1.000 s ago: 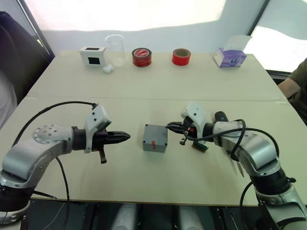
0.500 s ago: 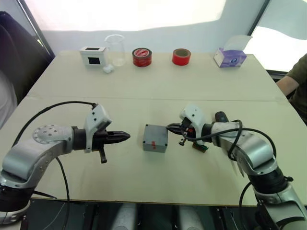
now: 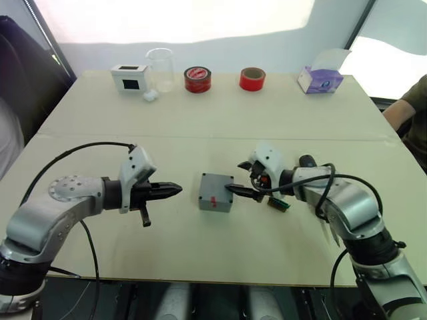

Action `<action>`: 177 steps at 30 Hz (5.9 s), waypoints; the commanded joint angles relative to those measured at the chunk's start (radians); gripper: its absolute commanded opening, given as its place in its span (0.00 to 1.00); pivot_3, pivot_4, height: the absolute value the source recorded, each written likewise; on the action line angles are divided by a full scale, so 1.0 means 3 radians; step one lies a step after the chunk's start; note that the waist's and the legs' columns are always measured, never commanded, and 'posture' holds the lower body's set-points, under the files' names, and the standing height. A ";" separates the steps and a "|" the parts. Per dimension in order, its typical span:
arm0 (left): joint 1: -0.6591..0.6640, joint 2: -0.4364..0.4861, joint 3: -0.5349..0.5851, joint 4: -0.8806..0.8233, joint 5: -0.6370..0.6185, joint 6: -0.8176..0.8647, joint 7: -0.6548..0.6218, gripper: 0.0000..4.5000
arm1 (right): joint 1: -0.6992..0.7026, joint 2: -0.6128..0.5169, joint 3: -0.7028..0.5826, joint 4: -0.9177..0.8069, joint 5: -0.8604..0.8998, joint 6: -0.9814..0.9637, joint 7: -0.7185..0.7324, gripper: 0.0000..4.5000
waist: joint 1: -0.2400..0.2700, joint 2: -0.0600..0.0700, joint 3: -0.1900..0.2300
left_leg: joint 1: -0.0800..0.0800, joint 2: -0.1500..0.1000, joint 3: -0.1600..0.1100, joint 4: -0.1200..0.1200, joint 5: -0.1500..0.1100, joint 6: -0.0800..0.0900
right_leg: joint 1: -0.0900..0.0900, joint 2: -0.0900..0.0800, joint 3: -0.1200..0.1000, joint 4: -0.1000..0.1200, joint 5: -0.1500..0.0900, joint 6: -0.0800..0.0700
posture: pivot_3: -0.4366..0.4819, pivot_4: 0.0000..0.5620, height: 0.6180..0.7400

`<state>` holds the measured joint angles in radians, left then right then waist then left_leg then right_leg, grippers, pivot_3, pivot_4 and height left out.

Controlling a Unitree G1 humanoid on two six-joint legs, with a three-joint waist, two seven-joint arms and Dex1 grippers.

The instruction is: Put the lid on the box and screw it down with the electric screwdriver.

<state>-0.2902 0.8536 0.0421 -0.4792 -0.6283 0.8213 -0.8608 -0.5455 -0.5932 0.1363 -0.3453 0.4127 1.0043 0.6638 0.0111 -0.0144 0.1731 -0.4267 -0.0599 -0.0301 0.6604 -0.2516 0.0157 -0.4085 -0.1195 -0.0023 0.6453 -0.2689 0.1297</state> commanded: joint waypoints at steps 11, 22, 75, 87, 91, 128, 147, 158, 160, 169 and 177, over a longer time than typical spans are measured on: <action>-0.0936 -0.0203 -0.0747 0.0189 0.0415 -0.0598 -0.0556 0.00 | -0.0906 -0.1934 0.0036 0.0891 0.0196 0.1589 0.0426 1.00 | -0.0013 0.0016 0.0010 | -0.0002 -0.0002 0.0008 -0.0009 -0.0001 0.0003 | 0.0000 -0.0005 0.0000 -0.0016 -0.0001 -0.0004 | 0.48 0.27 1.00; -0.0927 -0.0406 -0.0976 0.0002 0.0561 -0.0691 -0.0572 0.00 | -0.0954 -0.2075 0.0449 0.1134 0.0513 0.1954 0.0934 1.00 | -0.0072 0.0021 0.0012 | -0.0001 0.0004 0.0012 -0.0028 0.0000 0.0003 | -0.0001 0.0001 0.0000 -0.0035 0.0003 0.0001 | 0.48 0.27 1.00; -0.0807 -0.0247 -0.0428 0.0715 0.0520 -0.0516 -0.0483 0.00 | -0.0799 0.0582 -0.1917 0.0226 0.1067 0.0048 -0.0617 0.42 | -0.0052 0.0046 0.0028 | -0.0004 0.0002 0.0010 -0.0025 0.0019 -0.0027 | -0.0003 0.0007 0.0003 -0.0024 0.0015 0.0006 | 0.48 0.27 1.00; -0.1135 -0.0536 -0.0948 0.0985 0.0863 -0.0757 -0.0675 0.00 | -0.0191 0.1025 -0.1282 -0.0356 0.1098 -0.0462 -0.0742 0.42 | -0.0083 0.0046 0.0028 | -0.0003 -0.0002 0.0010 -0.0023 0.0017 -0.0021 | -0.0012 0.0008 0.0006 0.0003 0.0015 0.0005 | 0.48 0.27 1.00; -0.1117 -0.0585 -0.0988 0.1017 0.0928 -0.0800 -0.0681 0.00 | -0.0134 0.1023 -0.1210 -0.0383 0.1118 -0.0536 -0.0786 0.42 | -0.0085 0.0046 0.0028 | -0.0003 -0.0002 0.0010 -0.0023 0.0016 -0.0019 | -0.0012 0.0009 0.0006 0.0004 0.0015 0.0005 | 0.48 0.27 1.00; -0.0853 -0.0753 -0.1015 0.0922 0.1047 -0.0679 -0.0490 0.00 | 0.0370 0.1209 -0.0505 -0.0026 0.0403 -0.1545 -0.0787 0.42 | -0.0083 0.0045 0.0027 | 0.0002 -0.0001 0.0007 -0.0022 0.0015 -0.0017 | -0.0009 0.0010 0.0006 0.0006 0.0014 0.0005 | 0.48 0.27 1.00; -0.0666 -0.0653 -0.1112 0.0789 0.1103 -0.0645 -0.0537 0.00 | 0.0712 0.1030 -0.0223 0.0164 0.0164 -0.1742 -0.0472 0.42 | -0.0083 0.0031 0.0011 | 0.0053 0.0000 0.0007 -0.0034 0.0012 -0.0014 | 0.0034 0.0011 0.0006 -0.0002 0.0007 -0.0006 | 0.48 0.27 1.00; -0.0566 -0.0615 -0.1123 0.0764 0.1143 -0.0642 -0.0551 0.00 | 0.0733 0.1024 -0.0013 0.0362 0.0046 -0.1670 -0.0390 0.42 | -0.0080 0.0017 -0.0048 | 0.0067 0.0005 0.0006 -0.0041 0.0011 -0.0013 | 0.0044 0.0014 0.0005 -0.0002 -0.0002 -0.0013 | 0.48 0.27 1.00; -0.0538 -0.0597 -0.1119 0.0761 0.1140 -0.0638 -0.0560 0.00 | 0.0726 0.1013 0.0011 0.0395 0.0011 -0.1668 -0.0377 0.42 | -0.0080 0.0014 -0.0057 | 0.0068 0.0005 0.0006 -0.0041 0.0010 -0.0013 | 0.0046 0.0014 0.0005 -0.0002 -0.0002 -0.0013 | 0.48 0.27 1.00; -0.0505 -0.0623 -0.1114 0.0760 0.1145 -0.0619 -0.0497 0.00 | 0.0764 0.1061 0.0022 0.0374 0.0020 -0.1630 -0.0401 0.42 | -0.0081 0.0012 -0.0074 | 0.0086 0.0006 0.0005 -0.0047 0.0008 -0.0011 | 0.0061 0.0014 0.0005 -0.0004 -0.0008 -0.0015 | 0.48 0.27 1.00; -0.0500 -0.0635 -0.1115 0.0798 0.1141 -0.0639 -0.0495 0.00 | 0.0767 0.1069 0.0025 0.0328 -0.0005 -0.1689 -0.0390 0.42 | -0.0081 0.0013 -0.0080 | 0.0110 0.0008 0.0005 -0.0058 0.0005 -0.0008 | 0.0073 0.0014 0.0004 -0.0022 -0.0009 -0.0016 | 0.48 0.27 1.00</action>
<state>-0.4558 0.6586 -0.2785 -0.2555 -0.3004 0.6200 -1.0105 -0.3615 -0.2701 0.0724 -0.2907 0.4305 0.4441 0.5270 -0.0131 -0.0104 0.1492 -0.3937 -0.0573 -0.0285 0.6427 -0.2503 0.0135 -0.3866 -0.1154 -0.0011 0.6383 -0.2716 0.1250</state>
